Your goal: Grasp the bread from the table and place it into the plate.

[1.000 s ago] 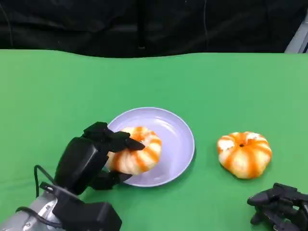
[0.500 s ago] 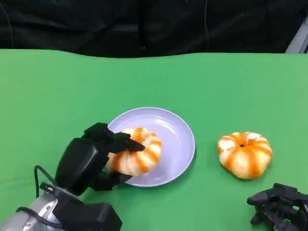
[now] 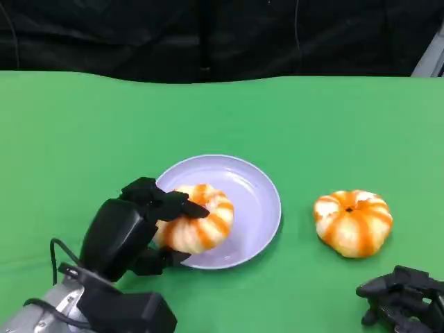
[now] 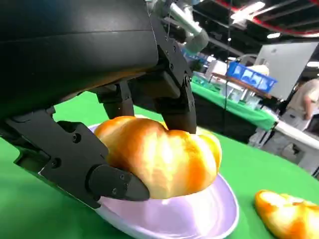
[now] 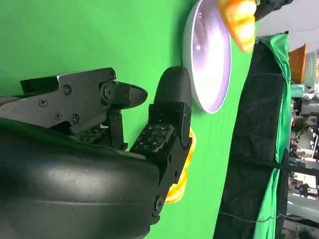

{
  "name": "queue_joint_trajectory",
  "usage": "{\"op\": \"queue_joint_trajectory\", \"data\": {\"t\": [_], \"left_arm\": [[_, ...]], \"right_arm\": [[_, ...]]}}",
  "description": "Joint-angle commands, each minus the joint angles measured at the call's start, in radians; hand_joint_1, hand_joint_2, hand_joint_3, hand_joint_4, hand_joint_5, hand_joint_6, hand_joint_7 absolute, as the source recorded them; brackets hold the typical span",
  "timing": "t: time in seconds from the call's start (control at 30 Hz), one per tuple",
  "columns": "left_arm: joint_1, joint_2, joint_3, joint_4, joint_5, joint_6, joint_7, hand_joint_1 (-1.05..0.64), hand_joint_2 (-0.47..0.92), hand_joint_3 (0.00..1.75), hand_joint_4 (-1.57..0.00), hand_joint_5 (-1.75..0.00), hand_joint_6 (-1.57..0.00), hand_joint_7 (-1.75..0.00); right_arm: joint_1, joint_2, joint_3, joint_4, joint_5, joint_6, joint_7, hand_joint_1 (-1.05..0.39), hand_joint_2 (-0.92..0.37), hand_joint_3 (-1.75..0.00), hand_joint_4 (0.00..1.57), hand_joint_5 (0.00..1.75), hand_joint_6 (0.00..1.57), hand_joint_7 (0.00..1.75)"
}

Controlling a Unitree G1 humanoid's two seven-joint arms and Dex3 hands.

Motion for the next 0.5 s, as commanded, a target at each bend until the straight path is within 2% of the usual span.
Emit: {"op": "queue_joint_trajectory", "data": {"t": [0.03, 0.2, 0.5], "left_arm": [[-0.008, 0.013, -0.009, -0.017, -0.006, 0.036, -0.049, -0.02, 0.92, 0.14, -0.77, -0.98, -1.04, -0.34], [-0.011, 0.012, -0.002, -0.027, -0.024, 0.040, -0.064, 0.01, 0.92, 0.07, -0.81, -0.91, -1.10, -0.24], [-0.009, 0.014, -0.006, -0.035, -0.032, 0.044, -0.069, 0.01, 0.92, 0.07, -0.82, -0.88, -1.11, -0.22]], "right_arm": [[0.000, -0.015, -0.008, 0.006, 0.012, 0.003, 0.007, -0.03, -0.92, -0.35, 0.79, 1.26, 0.98, 0.64], [-0.014, -0.017, -0.012, 0.022, 0.017, -0.003, 0.019, 0.01, -0.92, -0.38, 0.76, 1.28, 0.96, 0.63], [-0.016, -0.016, -0.015, 0.025, 0.016, -0.004, 0.021, 0.01, -0.92, -0.39, 0.75, 1.30, 0.95, 0.64]]}}
